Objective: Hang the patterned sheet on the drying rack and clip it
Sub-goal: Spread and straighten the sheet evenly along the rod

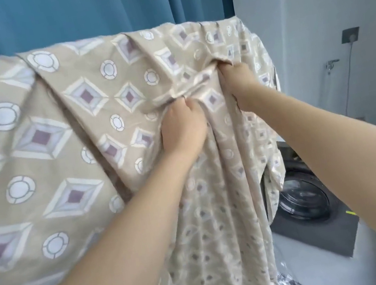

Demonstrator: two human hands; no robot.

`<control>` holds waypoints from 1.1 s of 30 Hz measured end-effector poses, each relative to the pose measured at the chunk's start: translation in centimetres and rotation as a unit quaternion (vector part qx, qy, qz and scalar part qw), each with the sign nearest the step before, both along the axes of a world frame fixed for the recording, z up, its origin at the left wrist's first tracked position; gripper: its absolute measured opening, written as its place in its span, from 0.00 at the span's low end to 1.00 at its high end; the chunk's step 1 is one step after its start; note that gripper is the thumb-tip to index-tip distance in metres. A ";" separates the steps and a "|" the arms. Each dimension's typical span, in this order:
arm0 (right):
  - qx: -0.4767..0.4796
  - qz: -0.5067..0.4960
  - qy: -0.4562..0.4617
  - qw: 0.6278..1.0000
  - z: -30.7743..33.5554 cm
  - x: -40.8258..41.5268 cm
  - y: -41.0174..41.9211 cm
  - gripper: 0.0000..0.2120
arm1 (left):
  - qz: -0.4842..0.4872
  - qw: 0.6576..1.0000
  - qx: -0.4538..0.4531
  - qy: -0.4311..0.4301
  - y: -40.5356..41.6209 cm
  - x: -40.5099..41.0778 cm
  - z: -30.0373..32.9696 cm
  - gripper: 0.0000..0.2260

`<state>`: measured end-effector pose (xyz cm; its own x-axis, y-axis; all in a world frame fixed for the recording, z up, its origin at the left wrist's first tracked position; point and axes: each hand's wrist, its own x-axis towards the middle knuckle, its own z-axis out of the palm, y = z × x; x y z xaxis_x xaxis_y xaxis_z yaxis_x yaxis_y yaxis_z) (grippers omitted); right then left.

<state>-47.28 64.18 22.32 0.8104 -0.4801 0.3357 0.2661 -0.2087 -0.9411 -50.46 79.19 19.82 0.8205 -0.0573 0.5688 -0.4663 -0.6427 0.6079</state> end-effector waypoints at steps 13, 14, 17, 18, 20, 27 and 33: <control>0.078 0.050 -0.118 0.989 18.6 2.1 -3.2 0.13 | 0.023 0.917 0.021 -0.397 -2.1 3.3 16.9 0.06; 0.058 0.066 -0.146 0.985 20.0 2.5 -3.3 0.11 | 0.038 0.917 0.025 -0.396 -2.3 4.0 18.7 0.06; 0.027 0.084 -0.197 0.976 22.9 5.0 -4.0 0.08 | 0.079 0.925 0.022 -0.372 -3.0 6.7 23.3 0.08; -0.001 0.075 -0.193 0.978 23.3 6.0 -4.2 0.09 | 0.093 0.931 0.019 -0.352 -3.2 7.6 24.6 0.09; -0.038 0.100 -0.159 0.982 23.5 8.0 -4.3 0.09 | 0.117 0.949 0.014 -0.293 -3.4 9.6 26.4 0.11; -0.340 0.145 0.216 0.904 17.7 15.8 -7.5 0.20 | 0.149 0.870 0.331 0.333 -3.9 14.4 23.0 0.12; -0.566 0.067 0.194 0.798 16.5 16.1 -10.1 0.23 | 0.054 0.881 0.301 0.361 -5.0 13.0 19.5 0.15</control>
<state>-31.19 54.12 38.84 0.9777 0.0534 0.2032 0.0921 -0.9783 -0.1859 -37.48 74.17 39.37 0.9752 -0.0701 -0.2101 -0.0146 -0.9669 0.2548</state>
